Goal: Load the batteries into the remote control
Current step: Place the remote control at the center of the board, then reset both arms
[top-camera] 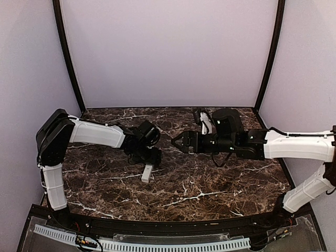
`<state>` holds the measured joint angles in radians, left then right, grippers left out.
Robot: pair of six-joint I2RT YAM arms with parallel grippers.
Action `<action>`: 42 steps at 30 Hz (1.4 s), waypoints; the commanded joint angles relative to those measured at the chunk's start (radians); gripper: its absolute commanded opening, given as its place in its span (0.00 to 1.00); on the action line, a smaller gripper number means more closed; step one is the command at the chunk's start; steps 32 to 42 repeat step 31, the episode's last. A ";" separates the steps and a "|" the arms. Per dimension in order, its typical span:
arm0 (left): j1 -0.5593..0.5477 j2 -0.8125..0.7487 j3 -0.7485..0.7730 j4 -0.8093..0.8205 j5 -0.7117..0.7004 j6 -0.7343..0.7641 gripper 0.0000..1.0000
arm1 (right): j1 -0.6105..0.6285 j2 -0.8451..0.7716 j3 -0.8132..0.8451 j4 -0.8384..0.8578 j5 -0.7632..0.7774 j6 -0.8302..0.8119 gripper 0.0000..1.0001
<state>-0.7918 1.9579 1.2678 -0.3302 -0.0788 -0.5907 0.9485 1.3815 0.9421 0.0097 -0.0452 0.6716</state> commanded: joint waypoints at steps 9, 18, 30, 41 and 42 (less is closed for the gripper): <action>0.010 -0.412 -0.126 0.143 -0.225 0.156 0.96 | -0.166 -0.122 -0.045 -0.158 0.071 -0.103 0.99; 0.282 -0.633 -0.256 0.147 -0.279 0.258 0.99 | -0.562 -0.305 -0.169 -0.234 -0.029 -0.207 0.99; 0.576 -0.662 -0.399 0.177 -0.268 0.214 0.99 | -0.637 -0.524 -0.328 -0.184 0.092 -0.161 0.98; 0.579 -0.656 -0.399 0.178 -0.269 0.215 0.99 | -0.637 -0.519 -0.326 -0.189 0.095 -0.165 0.98; 0.579 -0.656 -0.399 0.178 -0.269 0.215 0.99 | -0.637 -0.519 -0.326 -0.189 0.095 -0.165 0.98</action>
